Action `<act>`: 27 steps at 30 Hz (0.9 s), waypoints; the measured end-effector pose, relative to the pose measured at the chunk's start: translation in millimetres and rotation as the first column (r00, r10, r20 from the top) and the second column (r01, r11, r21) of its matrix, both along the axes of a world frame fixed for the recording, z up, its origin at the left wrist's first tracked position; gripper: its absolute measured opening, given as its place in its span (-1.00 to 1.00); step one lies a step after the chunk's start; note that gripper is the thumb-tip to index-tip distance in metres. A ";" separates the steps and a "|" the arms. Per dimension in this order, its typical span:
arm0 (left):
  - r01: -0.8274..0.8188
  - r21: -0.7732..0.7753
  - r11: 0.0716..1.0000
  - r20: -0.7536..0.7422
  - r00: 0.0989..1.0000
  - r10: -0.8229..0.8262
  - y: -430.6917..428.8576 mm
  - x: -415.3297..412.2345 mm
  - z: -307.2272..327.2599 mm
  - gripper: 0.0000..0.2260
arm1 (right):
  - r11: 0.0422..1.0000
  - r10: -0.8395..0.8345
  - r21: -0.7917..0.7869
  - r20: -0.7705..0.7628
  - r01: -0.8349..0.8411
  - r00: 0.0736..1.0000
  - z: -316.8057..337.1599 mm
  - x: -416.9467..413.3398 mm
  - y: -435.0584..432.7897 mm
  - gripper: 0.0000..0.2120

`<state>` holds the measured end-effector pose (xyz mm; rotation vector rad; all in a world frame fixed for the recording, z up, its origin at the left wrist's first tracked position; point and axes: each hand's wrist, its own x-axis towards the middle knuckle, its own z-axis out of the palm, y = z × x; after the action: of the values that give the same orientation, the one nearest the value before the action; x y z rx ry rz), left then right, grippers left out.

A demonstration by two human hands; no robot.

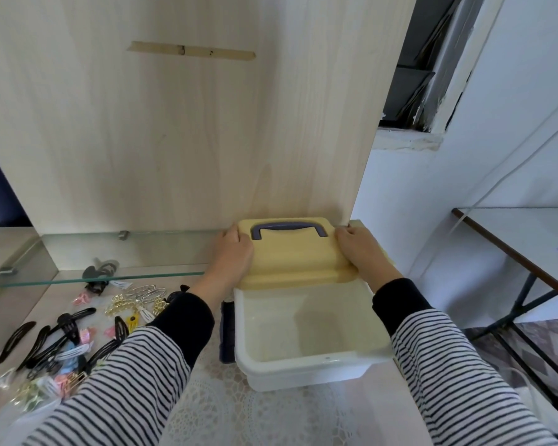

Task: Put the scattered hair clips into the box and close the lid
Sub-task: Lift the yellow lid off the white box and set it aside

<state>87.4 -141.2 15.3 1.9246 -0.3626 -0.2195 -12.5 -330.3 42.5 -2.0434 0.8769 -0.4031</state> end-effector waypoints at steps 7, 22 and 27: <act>0.068 -0.111 0.991 0.160 0.986 -0.050 29.1 -19.9 -9.6 -0.67 | 0.999 -0.020 0.037 0.110 0.016 0.994 -4.9 -35.2 -7.6 -0.72; 0.233 0.098 0.968 0.367 0.895 -0.252 48.5 -41.2 -30.2 -0.53 | 0.992 0.124 0.014 0.030 -0.124 0.992 -33.5 -93.1 14.1 -0.49; 0.251 0.130 0.959 0.377 0.882 -0.282 45.8 -46.9 -29.8 -0.54 | 0.984 0.176 0.008 0.001 -0.176 0.984 -28.7 -97.8 19.1 -0.59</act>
<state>40.4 -95.3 -14.6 1.9878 -0.9039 -0.0222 -110.3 -311.2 13.7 -2.0934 0.6894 -0.3027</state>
